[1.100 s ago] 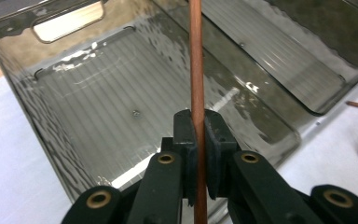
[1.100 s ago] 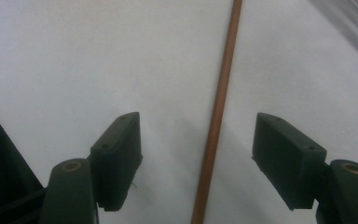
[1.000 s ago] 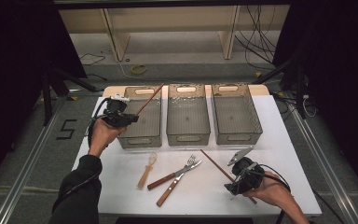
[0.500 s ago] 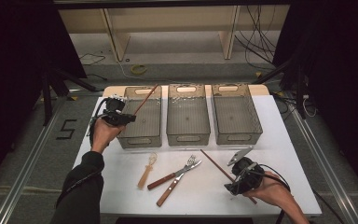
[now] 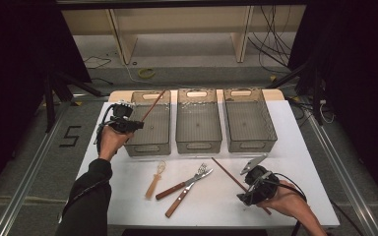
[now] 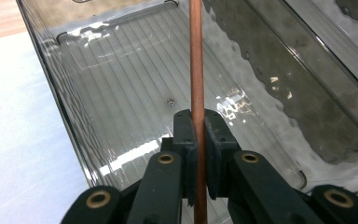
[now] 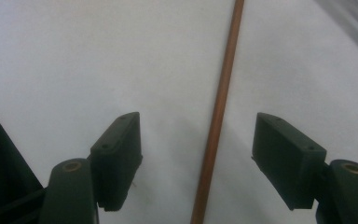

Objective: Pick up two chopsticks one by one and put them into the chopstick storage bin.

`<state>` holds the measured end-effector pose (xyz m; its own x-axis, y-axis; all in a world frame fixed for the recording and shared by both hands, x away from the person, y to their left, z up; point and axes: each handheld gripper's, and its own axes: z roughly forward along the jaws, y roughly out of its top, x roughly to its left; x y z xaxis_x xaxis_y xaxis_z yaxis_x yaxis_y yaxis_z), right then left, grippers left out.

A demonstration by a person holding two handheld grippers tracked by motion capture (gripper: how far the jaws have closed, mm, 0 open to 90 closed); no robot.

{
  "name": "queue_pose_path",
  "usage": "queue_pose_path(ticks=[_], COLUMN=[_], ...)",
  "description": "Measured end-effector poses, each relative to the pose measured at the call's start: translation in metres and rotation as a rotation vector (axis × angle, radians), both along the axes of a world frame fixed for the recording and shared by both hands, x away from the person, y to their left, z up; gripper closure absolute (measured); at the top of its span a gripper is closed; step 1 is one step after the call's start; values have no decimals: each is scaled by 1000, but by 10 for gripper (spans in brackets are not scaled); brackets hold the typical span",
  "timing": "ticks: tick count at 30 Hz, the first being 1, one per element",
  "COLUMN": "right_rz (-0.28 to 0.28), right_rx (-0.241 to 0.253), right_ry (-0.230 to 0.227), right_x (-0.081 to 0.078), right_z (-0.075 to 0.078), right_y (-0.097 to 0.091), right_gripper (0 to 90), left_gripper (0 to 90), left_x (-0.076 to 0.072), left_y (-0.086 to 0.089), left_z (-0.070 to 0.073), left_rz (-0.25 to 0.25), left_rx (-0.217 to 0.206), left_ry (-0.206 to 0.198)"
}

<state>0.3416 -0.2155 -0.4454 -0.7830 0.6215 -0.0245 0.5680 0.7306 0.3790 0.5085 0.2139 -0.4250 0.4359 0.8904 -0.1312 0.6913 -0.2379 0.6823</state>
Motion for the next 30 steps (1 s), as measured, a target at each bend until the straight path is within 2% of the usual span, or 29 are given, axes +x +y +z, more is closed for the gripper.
queue_pose_path(ticks=[5, 7, 14, 21, 25, 28, 30], right_rz=[0, -2, -8, -32, -32, -30, -26], right_rx=[-2, -3, -7, -20, -36, -56, -72], right_ry=[3, 2, 3, 15, 37, 68, 73], right_x=[0, 0, 1, 4, 6, 8, 10], right_z=[0, 0, 1, 2, 2, 2, 1], right_y=[0, 0, -2, -5, -6, -6, -6], right_gripper=[333, 333, 337, 379, 430, 461, 491], left_gripper=[830, 720, 457, 321, 282, 262, 249], left_x=[2, 2, -6, -29, -46, -57, -64], left_y=[-1, -1, -5, -10, -11, -11, -11], left_z=[-4, -4, 4, 17, 23, 24, 24], left_rz=[11, 15, -22, -92, -129, -141, -152], left_rx=[-3, -8, -40, -83, -134, -147, -150], left_ry=[5, 4, -4, -60, -90, -116, -131])
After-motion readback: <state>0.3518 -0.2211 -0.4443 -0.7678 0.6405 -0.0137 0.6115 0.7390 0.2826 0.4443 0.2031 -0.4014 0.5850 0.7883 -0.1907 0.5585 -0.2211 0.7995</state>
